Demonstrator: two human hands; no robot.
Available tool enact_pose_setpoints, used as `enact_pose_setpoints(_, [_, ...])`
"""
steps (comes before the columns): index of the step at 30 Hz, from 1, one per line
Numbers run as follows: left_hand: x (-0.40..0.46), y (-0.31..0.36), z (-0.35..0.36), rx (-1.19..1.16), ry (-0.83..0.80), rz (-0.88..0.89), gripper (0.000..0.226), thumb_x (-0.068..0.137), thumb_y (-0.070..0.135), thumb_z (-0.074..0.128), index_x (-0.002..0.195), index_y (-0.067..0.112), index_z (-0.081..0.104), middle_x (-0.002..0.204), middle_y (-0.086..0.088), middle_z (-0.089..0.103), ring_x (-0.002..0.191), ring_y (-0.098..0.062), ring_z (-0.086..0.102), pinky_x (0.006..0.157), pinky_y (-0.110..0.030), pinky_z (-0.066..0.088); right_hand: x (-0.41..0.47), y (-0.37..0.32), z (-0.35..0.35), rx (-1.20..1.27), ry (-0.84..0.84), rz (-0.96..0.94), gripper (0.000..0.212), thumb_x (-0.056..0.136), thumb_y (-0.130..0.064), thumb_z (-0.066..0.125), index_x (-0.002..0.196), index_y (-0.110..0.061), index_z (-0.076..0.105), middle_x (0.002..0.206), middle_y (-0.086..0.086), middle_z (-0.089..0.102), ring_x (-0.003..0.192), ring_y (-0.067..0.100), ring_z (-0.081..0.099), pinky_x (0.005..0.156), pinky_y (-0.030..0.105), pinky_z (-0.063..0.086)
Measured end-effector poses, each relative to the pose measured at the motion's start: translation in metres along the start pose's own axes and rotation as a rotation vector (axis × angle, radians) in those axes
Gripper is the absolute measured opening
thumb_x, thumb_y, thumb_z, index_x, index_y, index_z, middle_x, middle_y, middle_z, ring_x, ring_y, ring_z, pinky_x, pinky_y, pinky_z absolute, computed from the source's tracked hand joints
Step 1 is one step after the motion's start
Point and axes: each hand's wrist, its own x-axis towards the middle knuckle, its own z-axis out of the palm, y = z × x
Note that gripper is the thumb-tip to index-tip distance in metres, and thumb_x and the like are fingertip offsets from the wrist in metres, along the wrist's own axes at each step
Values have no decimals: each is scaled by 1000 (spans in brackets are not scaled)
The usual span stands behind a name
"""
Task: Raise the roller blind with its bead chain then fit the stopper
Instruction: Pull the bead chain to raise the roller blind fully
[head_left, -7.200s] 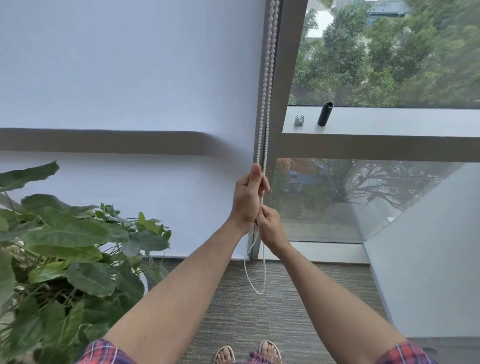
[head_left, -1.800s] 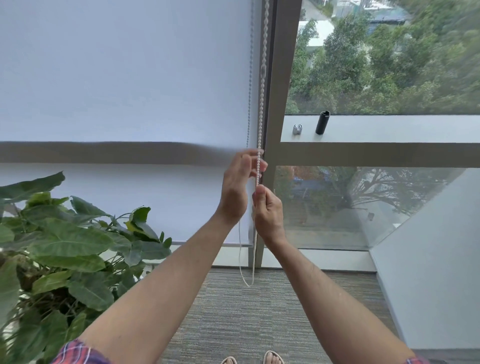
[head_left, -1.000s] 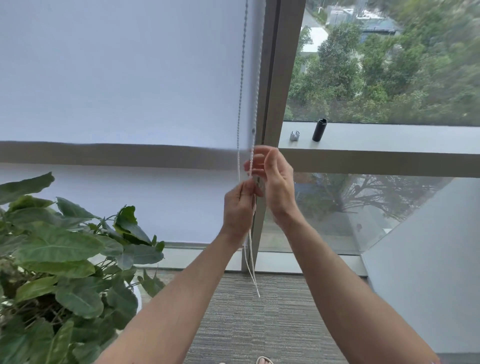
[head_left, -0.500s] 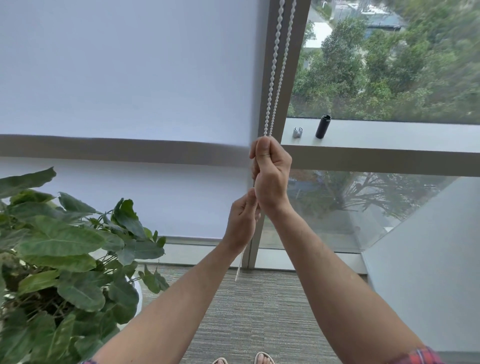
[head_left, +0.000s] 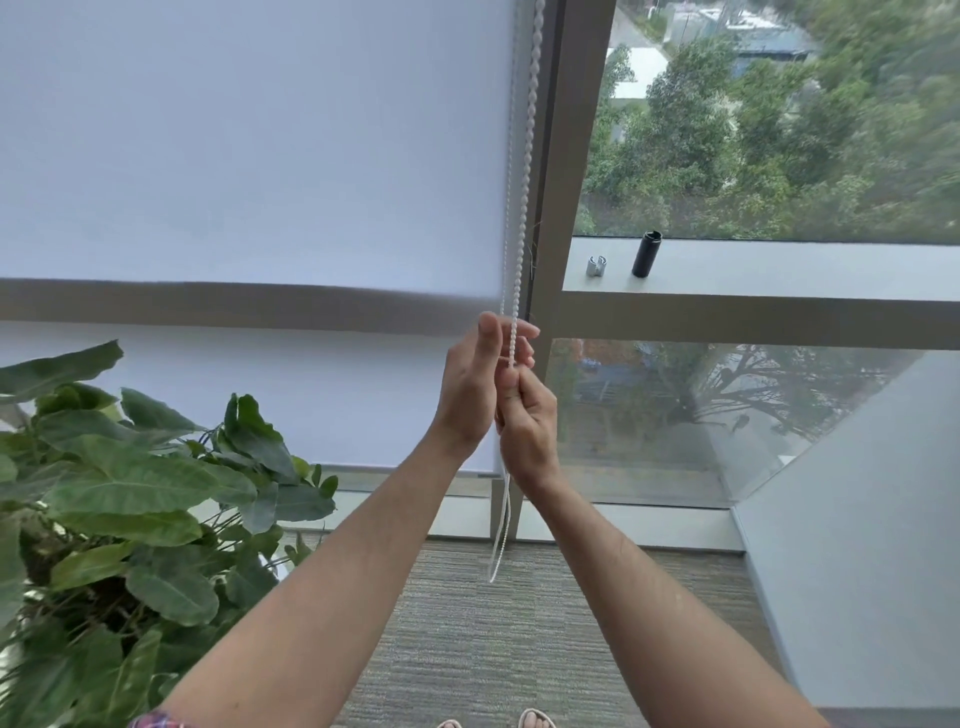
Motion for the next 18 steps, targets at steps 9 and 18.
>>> enact_pose_setpoints(9, [-7,-9,20,-134,5,-71,44,99,43,41,63,24,59,48,11,34,39,-5,26,40,-18,24,-32,49,-21,-52,-66,104,33,97,-28,45,64,-27,45,56,-16,41,55,10,32,52,33,26])
enact_pose_setpoints(18, [0,-24,12,-2,79,-19,44,99,40,44,58,26,47,46,10,36,37,-9,28,41,-20,25,-19,38,-50,-156,-117,43,69,87,-76,41,94,-16,73,89,4,71,83,14,66,76,29,52])
